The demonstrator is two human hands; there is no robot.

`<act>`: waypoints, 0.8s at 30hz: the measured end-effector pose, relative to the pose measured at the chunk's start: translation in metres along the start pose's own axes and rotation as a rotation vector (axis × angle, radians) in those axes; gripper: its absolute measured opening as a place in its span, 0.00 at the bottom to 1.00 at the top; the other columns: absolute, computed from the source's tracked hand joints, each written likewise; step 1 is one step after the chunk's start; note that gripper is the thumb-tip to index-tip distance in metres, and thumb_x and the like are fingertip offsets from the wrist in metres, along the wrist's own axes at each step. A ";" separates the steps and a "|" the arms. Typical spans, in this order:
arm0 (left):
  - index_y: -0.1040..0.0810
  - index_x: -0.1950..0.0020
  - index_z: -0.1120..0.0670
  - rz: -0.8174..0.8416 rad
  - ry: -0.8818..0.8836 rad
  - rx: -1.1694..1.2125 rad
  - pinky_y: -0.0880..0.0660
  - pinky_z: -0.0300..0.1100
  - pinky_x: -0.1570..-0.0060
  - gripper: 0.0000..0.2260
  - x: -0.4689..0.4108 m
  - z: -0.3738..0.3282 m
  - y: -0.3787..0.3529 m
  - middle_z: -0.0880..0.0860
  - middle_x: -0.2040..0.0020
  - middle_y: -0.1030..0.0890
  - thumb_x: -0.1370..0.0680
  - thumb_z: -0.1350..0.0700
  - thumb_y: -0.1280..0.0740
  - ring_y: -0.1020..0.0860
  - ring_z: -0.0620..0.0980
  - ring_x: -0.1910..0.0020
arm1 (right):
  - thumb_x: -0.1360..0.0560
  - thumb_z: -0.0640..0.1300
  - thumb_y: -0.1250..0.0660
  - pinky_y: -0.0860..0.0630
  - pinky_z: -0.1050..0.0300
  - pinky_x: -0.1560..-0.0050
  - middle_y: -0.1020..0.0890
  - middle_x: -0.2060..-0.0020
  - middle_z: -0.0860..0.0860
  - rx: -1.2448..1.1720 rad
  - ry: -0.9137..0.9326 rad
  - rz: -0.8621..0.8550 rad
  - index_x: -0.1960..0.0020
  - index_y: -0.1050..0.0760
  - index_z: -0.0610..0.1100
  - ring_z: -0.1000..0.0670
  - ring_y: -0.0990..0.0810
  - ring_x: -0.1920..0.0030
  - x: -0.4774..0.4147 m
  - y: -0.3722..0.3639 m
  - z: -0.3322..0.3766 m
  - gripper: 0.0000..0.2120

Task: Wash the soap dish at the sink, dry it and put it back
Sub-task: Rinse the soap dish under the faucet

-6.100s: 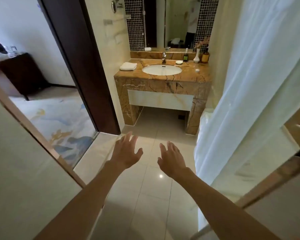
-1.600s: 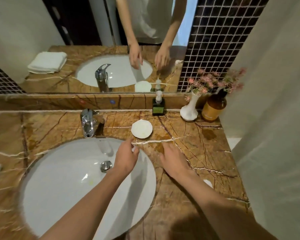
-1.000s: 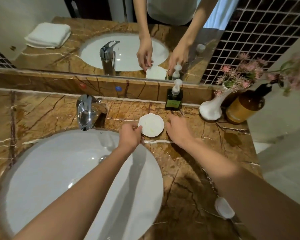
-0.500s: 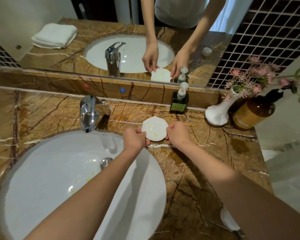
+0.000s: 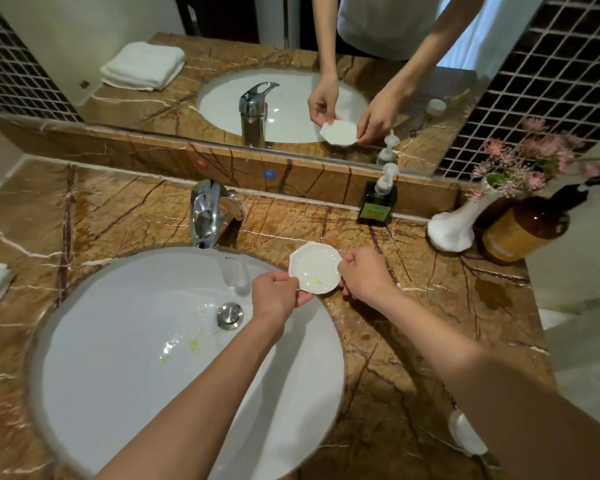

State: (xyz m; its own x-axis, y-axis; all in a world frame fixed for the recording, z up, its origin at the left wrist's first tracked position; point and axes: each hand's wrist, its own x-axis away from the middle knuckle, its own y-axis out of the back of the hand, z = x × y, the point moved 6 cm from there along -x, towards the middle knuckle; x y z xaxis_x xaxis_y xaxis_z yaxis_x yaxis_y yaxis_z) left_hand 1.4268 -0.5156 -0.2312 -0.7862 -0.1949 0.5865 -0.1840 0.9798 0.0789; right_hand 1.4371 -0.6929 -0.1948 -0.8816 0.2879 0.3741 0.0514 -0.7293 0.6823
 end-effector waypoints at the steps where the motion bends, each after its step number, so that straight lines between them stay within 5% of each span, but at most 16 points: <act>1: 0.26 0.58 0.60 -0.012 0.005 0.015 0.19 0.39 0.68 0.04 0.004 0.002 0.005 0.53 0.73 0.19 0.25 0.67 0.36 0.17 0.51 0.71 | 0.24 0.33 0.40 0.26 0.56 0.75 0.20 0.70 0.39 0.009 0.019 0.013 0.69 0.27 0.39 0.48 0.22 0.76 0.004 -0.002 0.003 0.15; 8: 0.26 0.55 0.64 -0.083 0.106 0.207 0.21 0.37 0.72 0.02 0.032 0.026 0.040 0.57 0.75 0.18 0.26 0.68 0.37 0.18 0.50 0.74 | 0.27 0.31 0.40 0.30 0.63 0.78 0.22 0.74 0.41 0.052 0.126 0.094 0.73 0.30 0.39 0.55 0.27 0.81 0.026 -0.025 0.020 0.16; 12: 0.26 0.60 0.64 -0.126 0.206 0.364 0.19 0.39 0.70 0.04 0.044 0.044 0.060 0.55 0.76 0.19 0.28 0.71 0.37 0.17 0.53 0.73 | 0.28 0.32 0.39 0.31 0.60 0.76 0.22 0.73 0.38 0.091 0.194 0.156 0.75 0.32 0.41 0.47 0.27 0.78 0.038 -0.042 0.039 0.17; 18: 0.24 0.57 0.70 -0.021 0.445 0.680 0.18 0.46 0.70 0.02 0.057 0.066 0.075 0.63 0.68 0.17 0.27 0.72 0.37 0.17 0.57 0.69 | 0.29 0.34 0.38 0.31 0.57 0.70 0.28 0.77 0.42 0.138 0.285 0.222 0.70 0.23 0.31 0.46 0.31 0.75 0.055 -0.065 0.070 0.12; 24: 0.26 0.59 0.69 0.077 0.569 0.918 0.20 0.46 0.67 0.04 0.070 0.071 0.083 0.66 0.57 0.21 0.25 0.73 0.40 0.18 0.61 0.65 | 0.29 0.38 0.37 0.22 0.50 0.69 0.24 0.79 0.43 0.186 0.327 0.210 0.71 0.22 0.32 0.46 0.27 0.76 0.065 -0.079 0.092 0.15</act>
State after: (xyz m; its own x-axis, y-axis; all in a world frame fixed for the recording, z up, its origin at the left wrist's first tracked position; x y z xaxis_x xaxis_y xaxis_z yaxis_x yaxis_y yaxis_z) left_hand 1.3145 -0.4512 -0.2405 -0.4692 0.1475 0.8707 -0.7030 0.5344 -0.4693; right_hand 1.4191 -0.5599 -0.1669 -0.9437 -0.0888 0.3187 0.3031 -0.6184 0.7251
